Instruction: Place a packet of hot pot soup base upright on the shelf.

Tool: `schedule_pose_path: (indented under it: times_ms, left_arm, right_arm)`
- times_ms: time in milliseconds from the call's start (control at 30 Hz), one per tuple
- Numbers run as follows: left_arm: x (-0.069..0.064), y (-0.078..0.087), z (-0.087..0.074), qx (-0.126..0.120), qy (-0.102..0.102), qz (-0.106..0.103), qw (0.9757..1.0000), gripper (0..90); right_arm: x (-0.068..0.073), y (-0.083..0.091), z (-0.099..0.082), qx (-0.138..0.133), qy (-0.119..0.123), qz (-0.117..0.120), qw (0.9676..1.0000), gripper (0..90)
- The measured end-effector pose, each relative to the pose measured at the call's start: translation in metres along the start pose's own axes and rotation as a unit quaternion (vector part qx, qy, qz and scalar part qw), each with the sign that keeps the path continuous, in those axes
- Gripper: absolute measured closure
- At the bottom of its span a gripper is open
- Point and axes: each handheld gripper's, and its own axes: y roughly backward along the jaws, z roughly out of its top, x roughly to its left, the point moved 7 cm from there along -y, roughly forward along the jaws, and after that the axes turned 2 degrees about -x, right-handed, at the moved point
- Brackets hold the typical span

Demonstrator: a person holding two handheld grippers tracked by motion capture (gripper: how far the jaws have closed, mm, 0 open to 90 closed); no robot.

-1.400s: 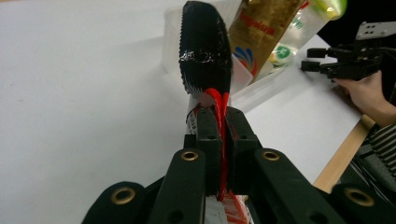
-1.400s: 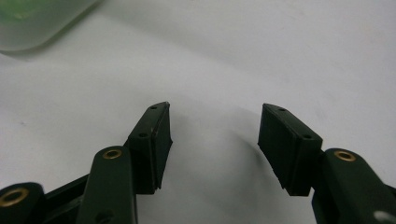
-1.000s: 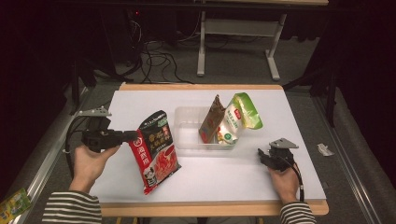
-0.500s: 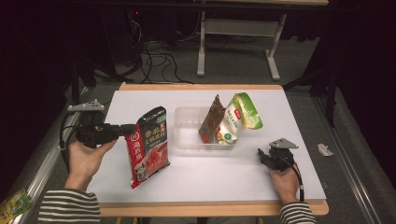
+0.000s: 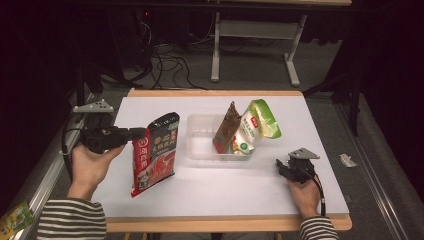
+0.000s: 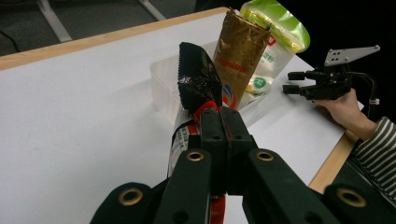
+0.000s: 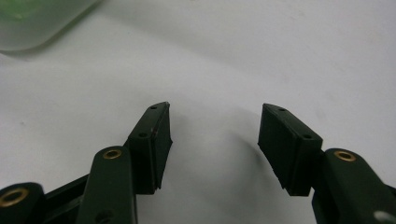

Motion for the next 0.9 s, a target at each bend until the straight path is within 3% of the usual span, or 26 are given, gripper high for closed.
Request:
schedule_pose_path:
  times_ms: [433, 733, 900]
  left_arm:
    - [-0.015, -0.001, 0.019, -0.027, -0.012, -0.02, 0.9994, 90.0]
    - [-0.025, -0.006, 0.039, -0.041, -0.011, -0.035, 0.9985, 90.0]
    - [-0.022, -0.012, 0.056, -0.046, 0.001, -0.035, 0.9983, 90.0]
  right_arm:
    - [0.0, 0.0, 0.0, -0.002, 0.004, -0.002, 1.0, 44.4]
    - [0.0, 0.0, 0.0, -0.001, 0.005, -0.001, 1.0, 44.4]
    - [0.0, 0.0, 0.0, 0.0, 0.002, -0.001, 1.0, 44.4]
